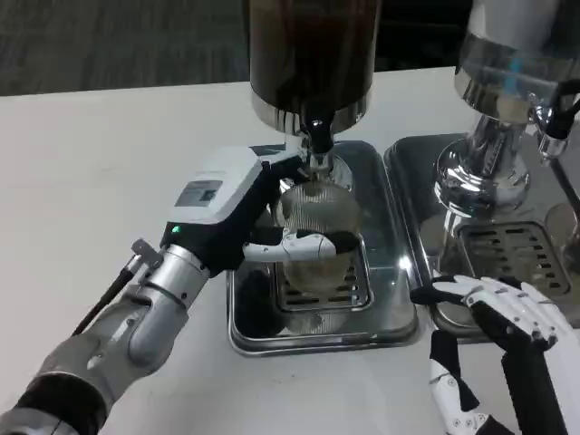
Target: Grasp the cup under the faucet to collect the drink, then remove the cup.
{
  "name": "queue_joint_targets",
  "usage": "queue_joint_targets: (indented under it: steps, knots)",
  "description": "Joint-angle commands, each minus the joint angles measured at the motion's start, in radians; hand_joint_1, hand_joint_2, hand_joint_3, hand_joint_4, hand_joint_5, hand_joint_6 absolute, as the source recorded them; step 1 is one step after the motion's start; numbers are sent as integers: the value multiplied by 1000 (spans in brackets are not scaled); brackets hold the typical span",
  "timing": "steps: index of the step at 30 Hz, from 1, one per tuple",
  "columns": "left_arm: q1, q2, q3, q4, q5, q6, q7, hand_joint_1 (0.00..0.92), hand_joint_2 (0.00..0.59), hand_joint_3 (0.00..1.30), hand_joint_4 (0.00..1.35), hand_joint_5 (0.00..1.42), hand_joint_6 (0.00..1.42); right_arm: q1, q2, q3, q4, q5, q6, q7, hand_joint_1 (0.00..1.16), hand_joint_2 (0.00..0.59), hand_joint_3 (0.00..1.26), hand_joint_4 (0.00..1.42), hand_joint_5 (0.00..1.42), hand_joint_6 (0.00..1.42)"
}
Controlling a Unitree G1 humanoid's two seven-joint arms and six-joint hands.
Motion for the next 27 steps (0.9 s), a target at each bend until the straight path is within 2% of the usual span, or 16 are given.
queue_joint_targets:
  steps: [1, 8, 14, 20, 27]
  knots:
    - [-4, 17, 1, -26, -7, -19, -18, 155, 25, 375, 508, 790, 1130, 3, 0, 4, -1, 3, 4, -18, 481, 579, 469, 349, 302, 194]
    - [13, 36, 16, -58, -21, -22, -27, 141, 27, 363, 503, 780, 1118, -8, -1, 3, 7, 8, 5, -20, 475, 573, 476, 352, 310, 203]
    - [59, 79, 49, -129, -54, -34, -51, 132, 28, 360, 503, 780, 1113, -23, -1, 3, 16, 16, 6, -20, 466, 579, 482, 352, 313, 213]
    - [156, 149, 117, -246, -115, -58, -100, 128, 32, 358, 503, 783, 1113, -47, -5, 2, 35, 27, 4, -19, 459, 582, 483, 352, 314, 215]
    - [290, 209, 212, -409, -196, -81, -166, 129, 38, 378, 519, 789, 1113, -84, -16, 1, 59, 43, 2, -14, 453, 582, 483, 352, 314, 216]
